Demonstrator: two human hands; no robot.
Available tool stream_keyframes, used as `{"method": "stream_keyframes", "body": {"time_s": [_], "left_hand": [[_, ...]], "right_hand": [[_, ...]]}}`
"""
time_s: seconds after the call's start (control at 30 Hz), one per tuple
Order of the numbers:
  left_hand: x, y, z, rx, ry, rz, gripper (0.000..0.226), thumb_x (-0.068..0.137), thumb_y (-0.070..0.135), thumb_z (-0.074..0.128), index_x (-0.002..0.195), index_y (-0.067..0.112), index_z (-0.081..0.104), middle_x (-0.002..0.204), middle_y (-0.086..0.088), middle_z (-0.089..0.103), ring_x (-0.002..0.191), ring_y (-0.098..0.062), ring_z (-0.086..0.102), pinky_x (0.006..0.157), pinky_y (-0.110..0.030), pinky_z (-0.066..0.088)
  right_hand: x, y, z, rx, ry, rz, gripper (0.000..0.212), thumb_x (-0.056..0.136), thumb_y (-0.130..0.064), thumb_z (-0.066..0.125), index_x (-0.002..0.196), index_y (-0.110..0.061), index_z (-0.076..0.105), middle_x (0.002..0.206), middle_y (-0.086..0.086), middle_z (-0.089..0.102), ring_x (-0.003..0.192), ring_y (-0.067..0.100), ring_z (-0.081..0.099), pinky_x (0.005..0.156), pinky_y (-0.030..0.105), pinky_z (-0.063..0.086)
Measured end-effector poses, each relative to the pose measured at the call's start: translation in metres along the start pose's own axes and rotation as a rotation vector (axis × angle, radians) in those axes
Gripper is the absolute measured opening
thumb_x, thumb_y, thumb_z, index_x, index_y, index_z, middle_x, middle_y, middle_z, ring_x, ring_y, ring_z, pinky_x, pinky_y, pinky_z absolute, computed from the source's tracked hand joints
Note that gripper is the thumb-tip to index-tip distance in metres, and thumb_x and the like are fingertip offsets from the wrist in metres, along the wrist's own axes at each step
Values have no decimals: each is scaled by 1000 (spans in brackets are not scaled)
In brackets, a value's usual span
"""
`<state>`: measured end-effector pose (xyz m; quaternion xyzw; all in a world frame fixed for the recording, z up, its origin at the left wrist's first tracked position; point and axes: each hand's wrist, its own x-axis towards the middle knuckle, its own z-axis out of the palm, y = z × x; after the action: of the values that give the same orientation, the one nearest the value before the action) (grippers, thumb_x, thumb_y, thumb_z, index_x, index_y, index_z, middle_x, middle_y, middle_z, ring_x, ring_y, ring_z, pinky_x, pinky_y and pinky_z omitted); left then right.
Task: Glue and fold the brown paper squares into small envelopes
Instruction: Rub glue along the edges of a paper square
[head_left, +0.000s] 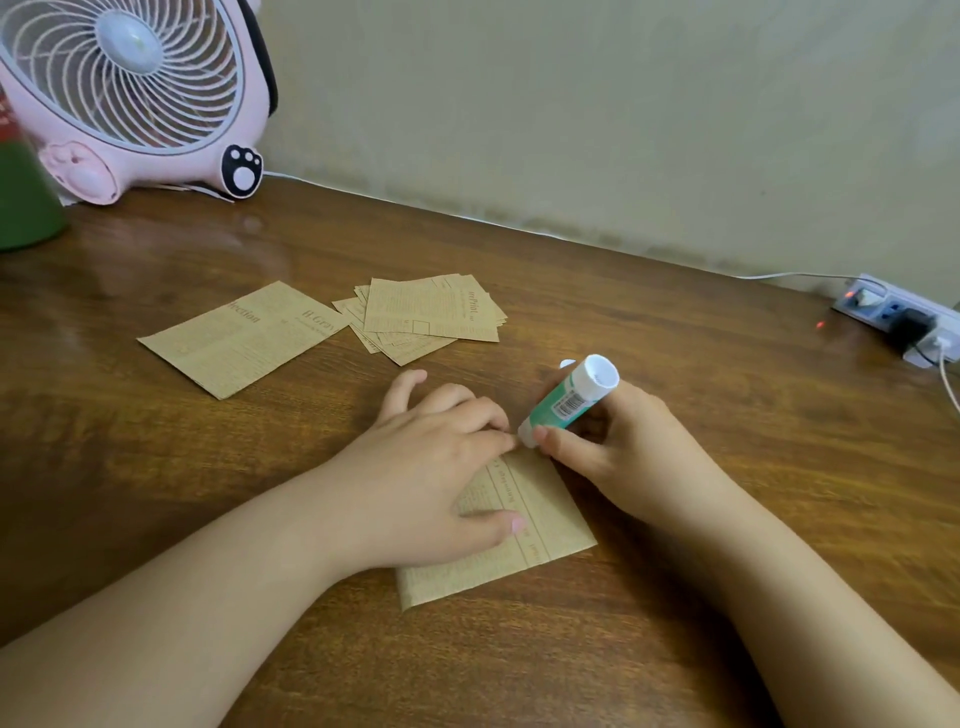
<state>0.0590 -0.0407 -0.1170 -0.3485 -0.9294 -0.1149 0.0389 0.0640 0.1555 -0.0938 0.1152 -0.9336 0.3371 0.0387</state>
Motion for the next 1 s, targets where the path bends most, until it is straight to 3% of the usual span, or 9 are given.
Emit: {"method": "stream_keyframes", "body": {"time_s": [0.17, 0.3, 0.37, 0.53, 0.7, 0.9, 1.0], "left_hand": [[0, 3, -1, 25, 15, -17, 83, 71, 76, 20, 139, 34, 42, 131, 27, 33, 128, 5, 15, 112, -42, -16], [-1, 5, -3, 25, 24, -37, 84, 69, 76, 21, 137, 34, 45, 132, 28, 37, 128, 5, 18, 112, -47, -15], [-1, 5, -4, 52, 8, -39, 85, 68, 77, 19, 137, 35, 44, 132, 29, 36, 129, 4, 17, 112, -49, -15], [-1, 6, -7, 78, -60, -51, 71, 81, 74, 36, 140, 35, 40, 133, 29, 34, 130, 4, 16, 111, -53, -18], [-2, 6, -6, 81, -76, -54, 73, 81, 74, 34, 141, 33, 41, 133, 30, 34, 129, 6, 17, 111, -55, -18], [-3, 8, -7, 82, -84, -68, 72, 82, 73, 34, 142, 33, 40, 136, 29, 33, 130, 5, 17, 111, -55, -18], [-4, 8, -5, 77, -77, -66, 72, 83, 71, 35, 143, 32, 39, 137, 29, 33, 130, 4, 17, 111, -55, -18]], "right_hand": [[2, 1, 5, -89, 37, -92, 20, 80, -27, 72, 96, -19, 64, 84, -15, 63, 90, -7, 55, 71, 7, 45], [-1, 2, 5, -118, 36, -130, 22, 80, -26, 71, 97, -14, 65, 89, -4, 68, 87, 0, 57, 72, 15, 48], [-5, 2, 4, -121, 27, -137, 22, 79, -28, 70, 97, -15, 66, 90, -4, 69, 85, 0, 58, 71, 17, 48], [-22, 2, -1, -97, -3, -134, 16, 80, -26, 70, 92, -17, 66, 87, -4, 69, 81, 6, 61, 69, 22, 49], [-42, 4, -6, -107, -32, -154, 13, 80, -30, 70, 88, -21, 65, 84, -5, 67, 77, 11, 63, 67, 30, 49], [-62, 1, -11, -100, -69, -189, 12, 81, -30, 69, 89, -26, 61, 86, -12, 65, 80, 9, 64, 68, 27, 50], [-68, 0, -15, -92, -102, -167, 15, 80, -40, 66, 90, -29, 62, 88, -15, 66, 82, 8, 64, 70, 26, 51]]}}
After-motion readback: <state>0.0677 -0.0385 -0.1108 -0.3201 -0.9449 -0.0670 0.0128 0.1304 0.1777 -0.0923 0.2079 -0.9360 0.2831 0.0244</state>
